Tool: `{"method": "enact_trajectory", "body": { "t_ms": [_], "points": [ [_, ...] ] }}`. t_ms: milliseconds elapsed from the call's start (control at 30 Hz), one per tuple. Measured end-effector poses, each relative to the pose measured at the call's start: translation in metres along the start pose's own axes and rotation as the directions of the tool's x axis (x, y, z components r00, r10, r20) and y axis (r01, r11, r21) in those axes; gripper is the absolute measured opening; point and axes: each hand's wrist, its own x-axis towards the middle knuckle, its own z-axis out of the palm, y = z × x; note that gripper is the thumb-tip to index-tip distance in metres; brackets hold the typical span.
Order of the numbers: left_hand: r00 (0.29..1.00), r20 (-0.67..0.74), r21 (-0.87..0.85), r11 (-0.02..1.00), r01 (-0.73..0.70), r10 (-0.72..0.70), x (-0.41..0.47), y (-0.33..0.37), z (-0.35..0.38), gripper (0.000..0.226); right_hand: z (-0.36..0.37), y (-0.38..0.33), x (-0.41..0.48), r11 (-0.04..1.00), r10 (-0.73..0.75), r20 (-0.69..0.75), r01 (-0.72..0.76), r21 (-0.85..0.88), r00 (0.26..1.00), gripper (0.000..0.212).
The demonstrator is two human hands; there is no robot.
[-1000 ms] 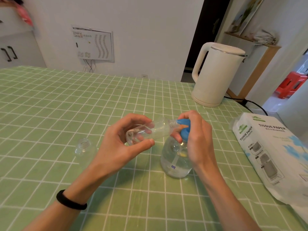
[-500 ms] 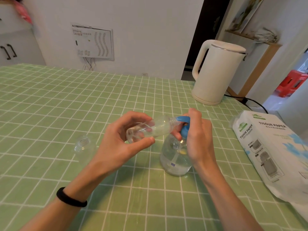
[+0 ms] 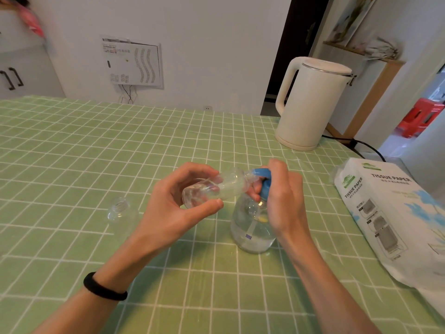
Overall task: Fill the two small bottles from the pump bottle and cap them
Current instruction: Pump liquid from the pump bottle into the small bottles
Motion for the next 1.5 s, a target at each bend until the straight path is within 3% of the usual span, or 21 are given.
{"method": "enact_trajectory", "body": {
  "t_ms": [100, 500, 733, 1033, 1333, 1500],
  "points": [
    [1.000, -0.006, 0.017, 1.000, -0.011, 0.011, 0.0010, -0.0011, -0.0019, 0.043, 0.0003, 0.0007, 0.0004, 1.000, -0.004, -0.006, 0.004, -0.011, 1.000, 0.064],
    [1.000, -0.004, 0.030, 1.000, -0.006, 0.006, -0.0004, -0.0011, -0.0012, 0.044, 0.0007, -0.0007, 0.0003, 1.000, 0.000, 0.021, 0.001, -0.026, 1.000, 0.048],
    [1.000, -0.024, 0.045, 0.999, -0.007, 0.008, 0.0011, -0.0025, -0.0034, 0.045, 0.0019, -0.0010, -0.0009, 0.998, 0.036, -0.013, -0.037, -0.053, 0.999, 0.065],
    [1.000, -0.013, 0.032, 0.999, 0.005, -0.004, 0.0006, -0.0003, -0.0016, 0.044, 0.0009, -0.0012, 0.0010, 1.000, 0.002, 0.025, -0.002, -0.005, 1.000, 0.047],
    [1.000, -0.024, 0.048, 0.999, 0.004, -0.002, 0.0003, -0.0007, -0.0019, 0.044, 0.0014, -0.0020, -0.0017, 0.998, 0.016, -0.016, -0.017, -0.067, 1.000, 0.067],
    [1.000, -0.020, 0.045, 0.999, 0.000, 0.001, 0.0011, -0.0005, -0.0028, 0.045, 0.0013, -0.0037, 0.0002, 1.000, 0.021, 0.005, -0.021, 0.000, 1.000, 0.053]
  ]
}}
